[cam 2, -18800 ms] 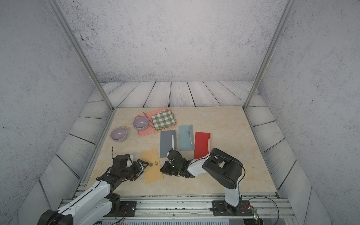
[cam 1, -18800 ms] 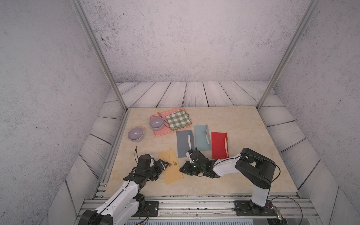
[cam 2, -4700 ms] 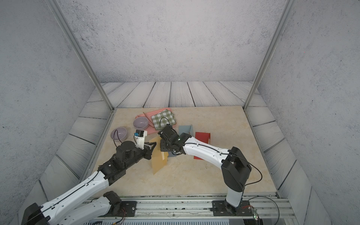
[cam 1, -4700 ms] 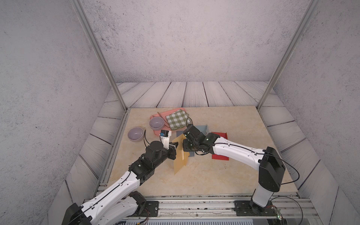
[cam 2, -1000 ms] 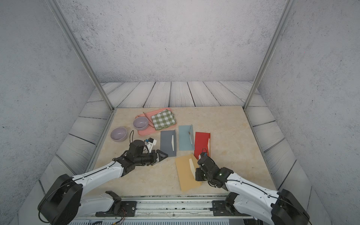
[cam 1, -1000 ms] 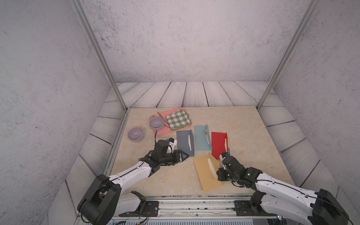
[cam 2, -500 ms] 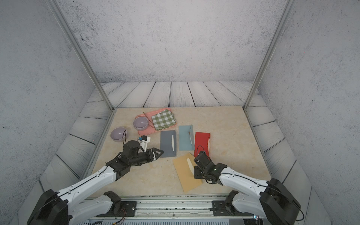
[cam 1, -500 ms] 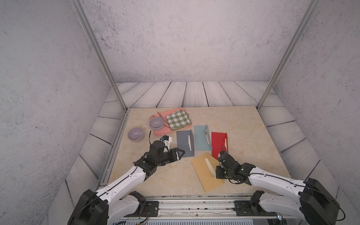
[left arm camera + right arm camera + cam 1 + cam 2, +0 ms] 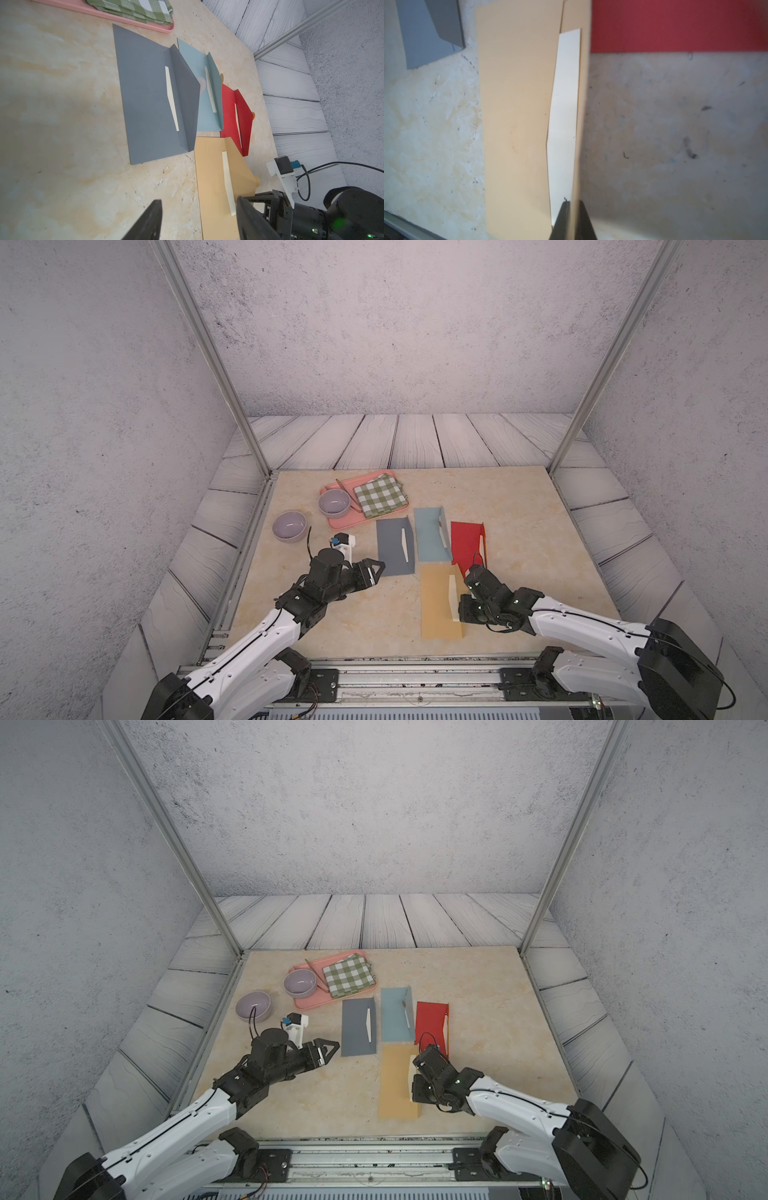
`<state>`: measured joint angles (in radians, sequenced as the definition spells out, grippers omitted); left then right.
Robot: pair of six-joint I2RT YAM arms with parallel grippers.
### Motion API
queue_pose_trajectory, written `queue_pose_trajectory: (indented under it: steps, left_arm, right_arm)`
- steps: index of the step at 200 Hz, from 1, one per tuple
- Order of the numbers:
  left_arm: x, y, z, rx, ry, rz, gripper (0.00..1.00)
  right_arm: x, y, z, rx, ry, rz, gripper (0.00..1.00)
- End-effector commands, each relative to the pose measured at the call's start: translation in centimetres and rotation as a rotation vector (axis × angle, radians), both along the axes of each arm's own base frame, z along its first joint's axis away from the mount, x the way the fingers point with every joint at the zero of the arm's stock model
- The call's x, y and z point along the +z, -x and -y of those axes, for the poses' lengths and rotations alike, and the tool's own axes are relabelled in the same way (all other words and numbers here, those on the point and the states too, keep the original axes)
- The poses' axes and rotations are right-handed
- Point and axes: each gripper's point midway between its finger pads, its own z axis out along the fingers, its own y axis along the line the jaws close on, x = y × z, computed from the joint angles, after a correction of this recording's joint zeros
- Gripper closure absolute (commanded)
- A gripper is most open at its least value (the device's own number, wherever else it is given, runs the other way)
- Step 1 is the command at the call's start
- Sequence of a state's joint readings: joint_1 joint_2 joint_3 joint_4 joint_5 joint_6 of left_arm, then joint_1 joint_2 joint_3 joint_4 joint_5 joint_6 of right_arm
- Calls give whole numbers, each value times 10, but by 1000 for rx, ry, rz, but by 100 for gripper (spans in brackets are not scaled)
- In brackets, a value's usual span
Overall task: Open the envelope
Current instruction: Place the envelope at the center of the board.
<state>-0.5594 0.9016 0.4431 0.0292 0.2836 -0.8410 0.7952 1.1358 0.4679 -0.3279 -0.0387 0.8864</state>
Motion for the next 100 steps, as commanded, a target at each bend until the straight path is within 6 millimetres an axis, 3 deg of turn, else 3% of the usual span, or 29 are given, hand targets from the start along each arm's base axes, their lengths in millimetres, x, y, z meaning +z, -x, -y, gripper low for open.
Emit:
queue_pose_trajectory:
  steps: [1, 12, 28, 100]
  left_arm:
    - [-8, 3, -5, 6, -30, 0, 39]
    - [-9, 3, -6, 9, -30, 0, 39]
    - [-11, 2, -6, 7, -37, 2, 38]
    - [-9, -2, -5, 13, -47, 0, 38]
  right_arm:
    - [-3, 4, -2, -11, -26, -23, 88]
    - [-2, 4, -7, 9, -51, -18, 94]
    - [-1, 8, -14, 41, -83, -31, 93]
    - [-2, 17, -8, 62, -43, -74, 92]
